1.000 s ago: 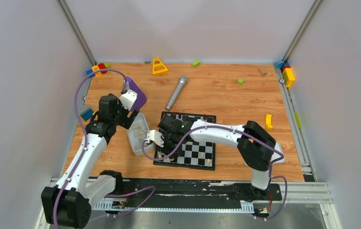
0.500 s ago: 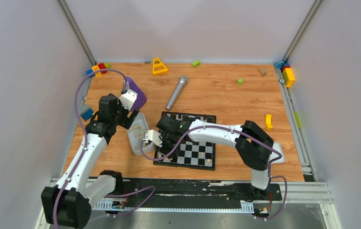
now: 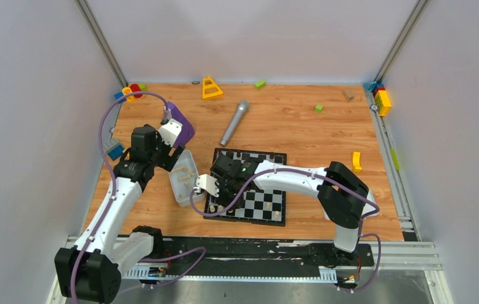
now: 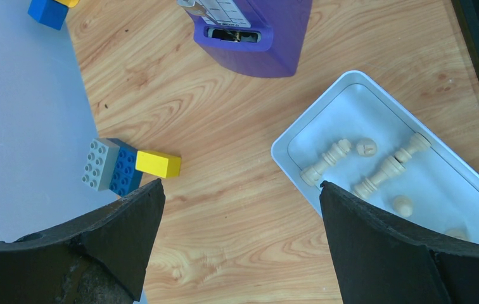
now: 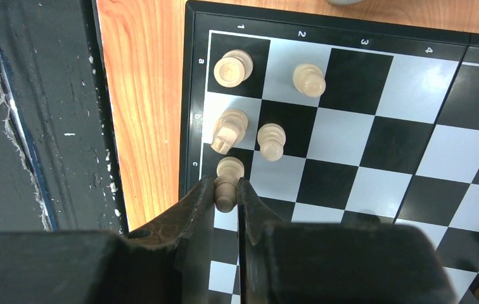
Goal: Set up the chess pieces on the board
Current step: Place the chess piece on the chessboard.
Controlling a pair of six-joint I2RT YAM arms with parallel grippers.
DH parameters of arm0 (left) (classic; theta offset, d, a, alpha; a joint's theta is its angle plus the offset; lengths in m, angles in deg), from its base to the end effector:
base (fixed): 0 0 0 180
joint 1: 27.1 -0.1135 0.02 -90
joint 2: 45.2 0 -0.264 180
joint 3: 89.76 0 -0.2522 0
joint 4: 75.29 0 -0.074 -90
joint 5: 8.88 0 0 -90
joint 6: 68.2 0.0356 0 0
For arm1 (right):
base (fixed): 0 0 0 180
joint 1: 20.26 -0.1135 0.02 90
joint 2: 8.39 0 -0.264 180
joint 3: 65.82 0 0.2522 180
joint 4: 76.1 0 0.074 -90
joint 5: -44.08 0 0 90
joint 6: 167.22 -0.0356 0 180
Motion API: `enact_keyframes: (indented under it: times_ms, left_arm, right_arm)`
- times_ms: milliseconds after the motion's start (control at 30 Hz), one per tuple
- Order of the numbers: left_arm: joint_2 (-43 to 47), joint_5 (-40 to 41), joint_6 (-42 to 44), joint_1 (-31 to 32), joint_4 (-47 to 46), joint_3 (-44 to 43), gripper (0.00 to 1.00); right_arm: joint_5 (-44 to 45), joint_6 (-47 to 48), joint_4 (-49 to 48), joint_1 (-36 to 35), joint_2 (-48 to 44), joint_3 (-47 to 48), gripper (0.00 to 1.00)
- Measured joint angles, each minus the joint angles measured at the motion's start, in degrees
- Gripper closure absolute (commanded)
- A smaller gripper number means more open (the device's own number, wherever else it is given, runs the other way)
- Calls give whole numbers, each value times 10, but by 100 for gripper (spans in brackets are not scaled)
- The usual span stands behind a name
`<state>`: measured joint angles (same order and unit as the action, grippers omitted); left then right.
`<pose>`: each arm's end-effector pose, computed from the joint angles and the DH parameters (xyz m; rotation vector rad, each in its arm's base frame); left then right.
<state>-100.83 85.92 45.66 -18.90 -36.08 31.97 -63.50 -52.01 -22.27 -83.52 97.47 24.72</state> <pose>0.2091 -0.0271 0.2778 0.5672 2.1435 0.2440 0.1586 0.3387 0.1999 -2.0391 1.9785 0.5855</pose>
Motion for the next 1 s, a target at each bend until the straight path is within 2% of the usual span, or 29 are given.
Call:
enact_keyframes:
  times_ms: [467,567,733,900,1000]
  left_arm:
    - [0,0,0,0,0,0,0]
    - [0,0,0,0,0,0,0]
    - [0,0,0,0,0,0,0]
    - [0,0,0,0,0,0,0]
    - [0,0,0,0,0,0,0]
  right_arm:
    - [-10,5,7,0,-1,-1,100]
    - [-10,6,9,0,-1,-1,97]
    - [-10,6,10,0,-1,-1,78]
    - [-8,5,12,0,-1,-1,50]
    - [-5,4,13,0,-3,-1,40]
